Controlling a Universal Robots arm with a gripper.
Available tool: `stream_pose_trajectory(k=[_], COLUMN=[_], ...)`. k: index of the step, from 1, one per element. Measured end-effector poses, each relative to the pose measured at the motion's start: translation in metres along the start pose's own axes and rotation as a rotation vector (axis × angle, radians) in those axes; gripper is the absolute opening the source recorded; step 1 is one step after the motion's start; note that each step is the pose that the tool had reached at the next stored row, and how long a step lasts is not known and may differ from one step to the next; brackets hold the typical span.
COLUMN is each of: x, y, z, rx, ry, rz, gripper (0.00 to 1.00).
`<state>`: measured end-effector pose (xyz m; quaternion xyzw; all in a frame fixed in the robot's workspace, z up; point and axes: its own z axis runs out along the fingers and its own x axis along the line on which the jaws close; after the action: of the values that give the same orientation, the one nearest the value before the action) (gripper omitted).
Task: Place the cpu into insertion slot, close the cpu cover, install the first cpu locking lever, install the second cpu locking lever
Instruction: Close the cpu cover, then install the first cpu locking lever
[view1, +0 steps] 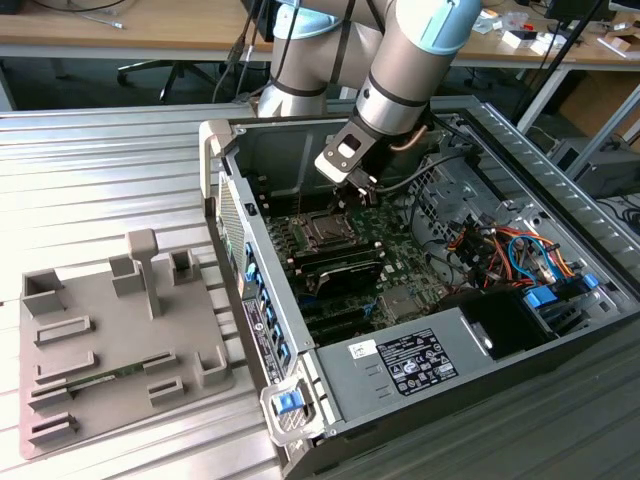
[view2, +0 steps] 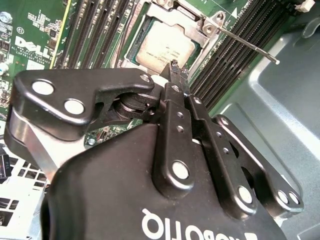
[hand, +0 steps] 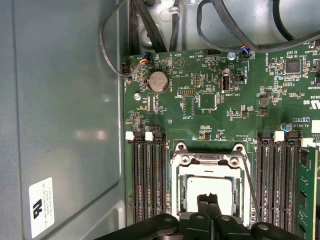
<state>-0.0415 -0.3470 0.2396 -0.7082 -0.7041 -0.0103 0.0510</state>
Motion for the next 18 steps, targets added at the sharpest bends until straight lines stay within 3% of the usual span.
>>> stream_pose_trajectory(k=[12, 16, 18], x=[0.0000, 0.0000, 0.0000], y=[0.0000, 0.0000, 0.0000], z=[0.0000, 0.0000, 0.0000], rx=[0.0000, 0.0027, 0.0057], ry=[0.0010, -0.0008, -0.0028], rz=[0.000, -0.031, -0.065], gripper=[0.11, 0.11, 0.11])
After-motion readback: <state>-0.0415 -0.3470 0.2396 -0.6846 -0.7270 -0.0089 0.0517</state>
